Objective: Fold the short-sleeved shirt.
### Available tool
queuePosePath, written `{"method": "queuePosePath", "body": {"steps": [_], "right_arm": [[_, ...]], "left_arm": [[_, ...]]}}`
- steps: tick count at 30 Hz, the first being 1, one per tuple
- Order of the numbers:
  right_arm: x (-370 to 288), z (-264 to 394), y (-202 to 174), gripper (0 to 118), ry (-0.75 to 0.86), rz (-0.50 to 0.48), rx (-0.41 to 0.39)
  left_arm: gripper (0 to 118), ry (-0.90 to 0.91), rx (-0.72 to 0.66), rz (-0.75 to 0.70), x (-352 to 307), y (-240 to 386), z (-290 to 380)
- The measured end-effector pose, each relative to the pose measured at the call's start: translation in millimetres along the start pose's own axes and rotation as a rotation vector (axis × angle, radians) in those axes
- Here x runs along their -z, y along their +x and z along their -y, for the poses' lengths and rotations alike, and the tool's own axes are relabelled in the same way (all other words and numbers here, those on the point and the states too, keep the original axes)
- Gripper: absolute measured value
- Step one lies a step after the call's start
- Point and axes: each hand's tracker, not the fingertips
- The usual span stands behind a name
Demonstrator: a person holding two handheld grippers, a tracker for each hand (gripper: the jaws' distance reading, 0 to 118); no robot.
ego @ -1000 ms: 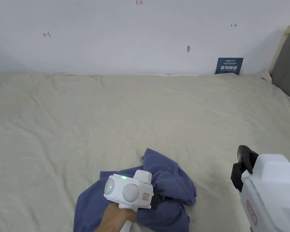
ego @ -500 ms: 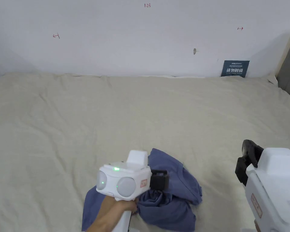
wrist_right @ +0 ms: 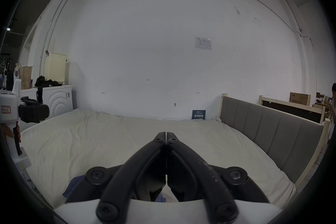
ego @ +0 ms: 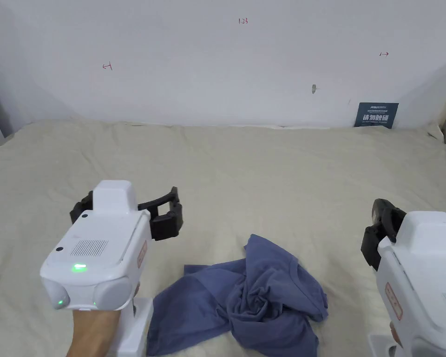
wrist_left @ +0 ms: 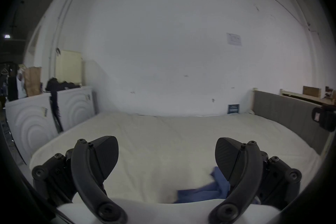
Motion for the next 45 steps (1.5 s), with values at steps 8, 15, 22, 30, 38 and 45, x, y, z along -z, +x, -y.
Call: {"method": "queuePosePath", "body": {"steps": [8, 15, 22, 30, 38, 45], "right_arm": [[3, -1, -13, 2, 0.008, -0.029, 0.0], [3, 0, -14, 2, 0.005, -0.033, -0.006], [5, 4, -14, 2, -0.015, -0.029, 0.003], [9, 24, -7, 2, -0.058, -0.029, -0.008], [13, 35, 3, 2, -0.089, -0.009, -0.003], [17, 41, 10, 2, -0.116, 0.002, -0.001]], "left_arm": [[0, -0.037, -0.006, -0.001, 1, -22, 14], [0, -0.082, -0.037, 0.039, 3, -23, 18], [0, -0.486, -0.238, 0.134, 30, -27, 66], [5, -0.757, -0.16, 0.131, 40, -5, 153], [106, -0.942, -0.17, 0.017, 58, 4, 195], [49, -0.999, -0.115, 0.014, 63, 14, 219]]}}
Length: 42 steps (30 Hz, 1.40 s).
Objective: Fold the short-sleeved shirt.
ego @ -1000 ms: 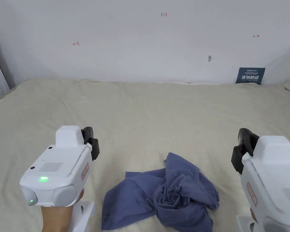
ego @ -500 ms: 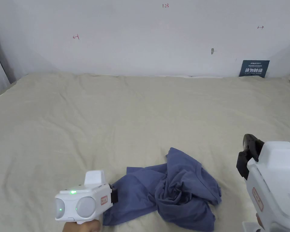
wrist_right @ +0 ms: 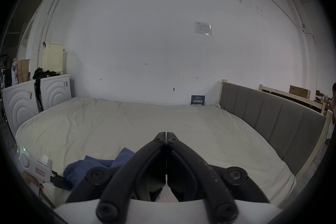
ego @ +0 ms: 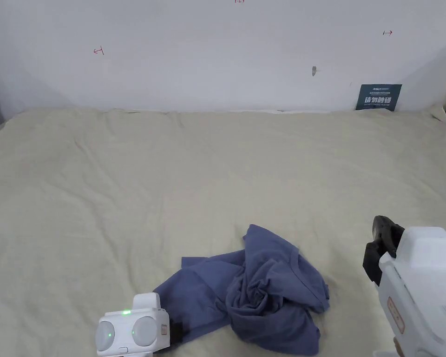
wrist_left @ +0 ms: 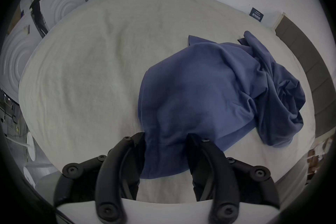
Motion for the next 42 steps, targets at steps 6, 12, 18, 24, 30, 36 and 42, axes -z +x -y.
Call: {"method": "queuePosePath", "body": {"steps": [6, 12, 18, 24, 30, 36, 42], "right_arm": [[18, 10, 6, 3, -0.067, 0.011, -0.02], [81, 40, 14, 81, -0.31, -0.026, -0.017], [164, 90, 13, 103, -0.61, -0.095, 0.001], [213, 140, 0, 66, -0.804, -0.15, 0.017], [208, 147, -6, 6, -0.79, -0.206, 0.077], [176, 103, 2, 5, -0.623, -0.178, -0.026], [144, 16, 30, 5, -0.414, -0.148, -0.05]], "left_arm": [[2, 0.034, 0.085, 0.011, -9, 9, -2], [2, 0.181, 0.094, 0.114, -44, 1, -8], [2, 0.247, 0.107, 0.176, -68, -4, -18], [2, 0.246, 0.141, 0.171, -63, -3, -18], [2, 0.23, 0.147, 0.187, -61, -6, -15], [2, 0.26, 0.063, 0.233, -69, -17, -24], [2, 0.346, -0.006, 0.251, -92, -25, -65]]}}
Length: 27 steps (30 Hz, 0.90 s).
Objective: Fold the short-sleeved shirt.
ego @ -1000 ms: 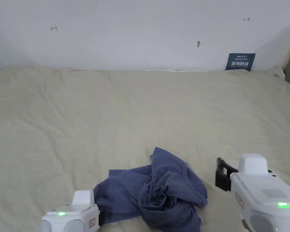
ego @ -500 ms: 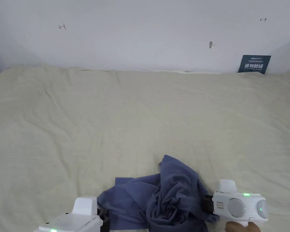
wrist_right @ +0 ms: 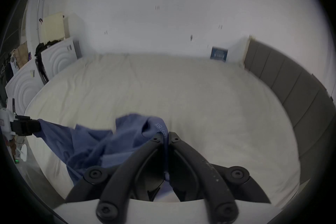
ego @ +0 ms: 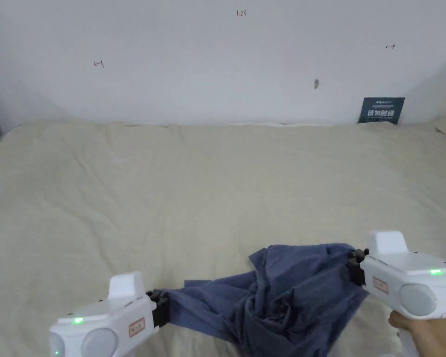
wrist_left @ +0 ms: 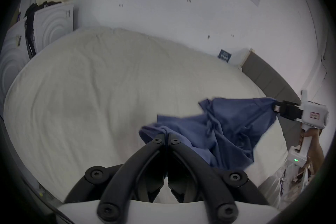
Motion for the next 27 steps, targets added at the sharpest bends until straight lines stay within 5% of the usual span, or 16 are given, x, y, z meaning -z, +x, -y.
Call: {"method": "queuePosePath", "body": {"steps": [13, 27], "right_arm": [[-74, -167, 39, 5, 0.312, 0.157, -0.047], [-37, -271, 39, 5, 0.4, 0.201, -0.092]], "left_arm": [[2, 0.329, 0.08, -0.175, -47, -19, -218], [2, 0.484, 0.161, -0.398, -44, -21, -369]]}}
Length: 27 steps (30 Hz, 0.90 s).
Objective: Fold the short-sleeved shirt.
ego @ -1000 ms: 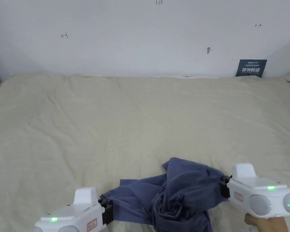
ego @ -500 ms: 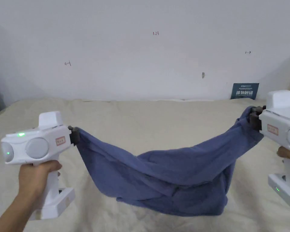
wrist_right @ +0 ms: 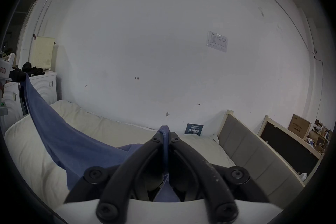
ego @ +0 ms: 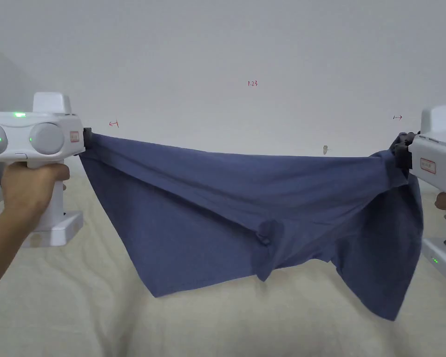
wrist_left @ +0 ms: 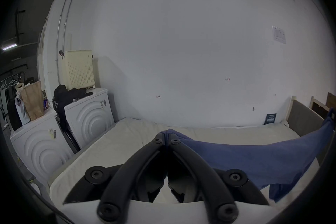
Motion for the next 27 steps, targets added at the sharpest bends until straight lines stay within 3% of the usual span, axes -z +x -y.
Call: {"method": "queuePosePath", "body": {"steps": [5, 14, 27], "right_arm": [[26, 19, -16, 5, -0.022, -0.024, 0.022], [55, 99, -51, 5, -0.156, -0.082, 0.038], [-23, 246, -70, 5, -0.343, -0.113, 0.095]], "left_arm": [[2, -0.013, -0.007, -0.04, 27, 0, 20], [2, -0.129, 0.015, -0.081, 48, -12, 113], [2, -0.328, -0.019, -0.025, -57, -53, 271]]}}
